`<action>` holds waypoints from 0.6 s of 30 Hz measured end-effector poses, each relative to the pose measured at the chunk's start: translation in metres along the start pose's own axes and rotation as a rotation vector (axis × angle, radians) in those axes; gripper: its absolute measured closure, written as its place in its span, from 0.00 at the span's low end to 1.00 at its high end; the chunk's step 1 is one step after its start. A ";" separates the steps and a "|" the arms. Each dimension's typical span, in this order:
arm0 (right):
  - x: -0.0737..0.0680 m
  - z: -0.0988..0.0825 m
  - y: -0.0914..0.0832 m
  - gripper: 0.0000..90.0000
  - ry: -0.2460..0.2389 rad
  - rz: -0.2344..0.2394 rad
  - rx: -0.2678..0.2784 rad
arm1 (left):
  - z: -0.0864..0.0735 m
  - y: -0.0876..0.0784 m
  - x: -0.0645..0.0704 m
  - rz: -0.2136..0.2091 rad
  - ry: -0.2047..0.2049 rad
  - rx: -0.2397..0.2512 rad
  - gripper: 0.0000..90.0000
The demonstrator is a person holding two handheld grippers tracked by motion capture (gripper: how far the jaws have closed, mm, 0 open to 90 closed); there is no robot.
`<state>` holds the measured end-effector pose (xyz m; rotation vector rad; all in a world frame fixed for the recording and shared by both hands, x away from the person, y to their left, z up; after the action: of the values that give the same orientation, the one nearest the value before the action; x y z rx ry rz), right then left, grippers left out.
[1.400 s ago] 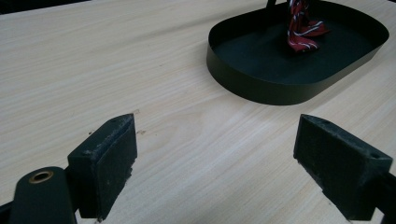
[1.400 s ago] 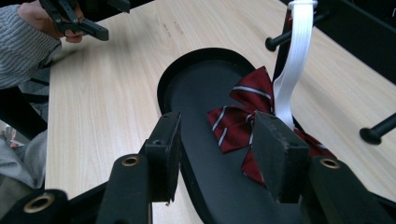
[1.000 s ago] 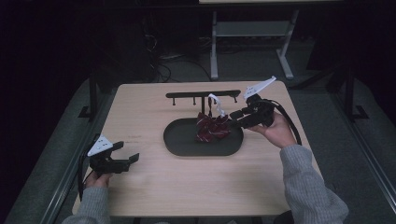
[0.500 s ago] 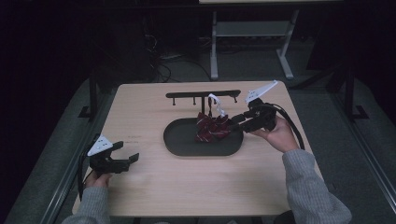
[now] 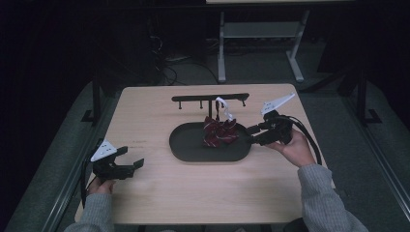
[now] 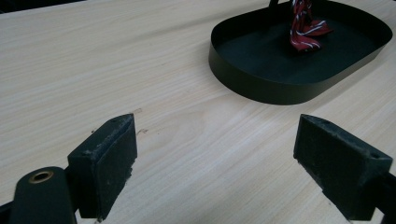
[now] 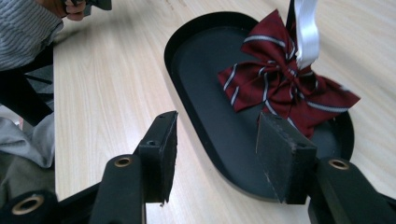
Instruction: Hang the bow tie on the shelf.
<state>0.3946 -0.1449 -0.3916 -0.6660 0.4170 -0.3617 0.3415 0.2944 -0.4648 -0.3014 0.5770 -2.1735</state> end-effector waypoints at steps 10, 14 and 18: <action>-0.001 -0.018 0.000 0.52 0.005 -0.027 0.011 | 0.000 0.000 0.000 0.004 0.003 -0.001 0.14; 0.000 -0.027 -0.002 0.52 0.018 -0.028 0.015 | 0.000 0.000 0.000 0.002 -0.003 -0.002 0.14; 0.000 -0.037 -0.003 0.52 0.039 -0.031 0.014 | 0.000 0.000 0.000 0.001 0.007 -0.007 0.14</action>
<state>0.3761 -0.1667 -0.4161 -0.6527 0.4415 -0.4074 0.3417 0.2948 -0.4652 -0.2971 0.5891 -2.1725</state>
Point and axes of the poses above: each handheld gripper's, and its own axes: y roughly forward along the jaws, z roughly out of its top, x roughly to its right, the point moved 6 cm from there along y, roughly forward along the jaws, and after that the axes turned 3 degrees about y, right-handed, at the moved point
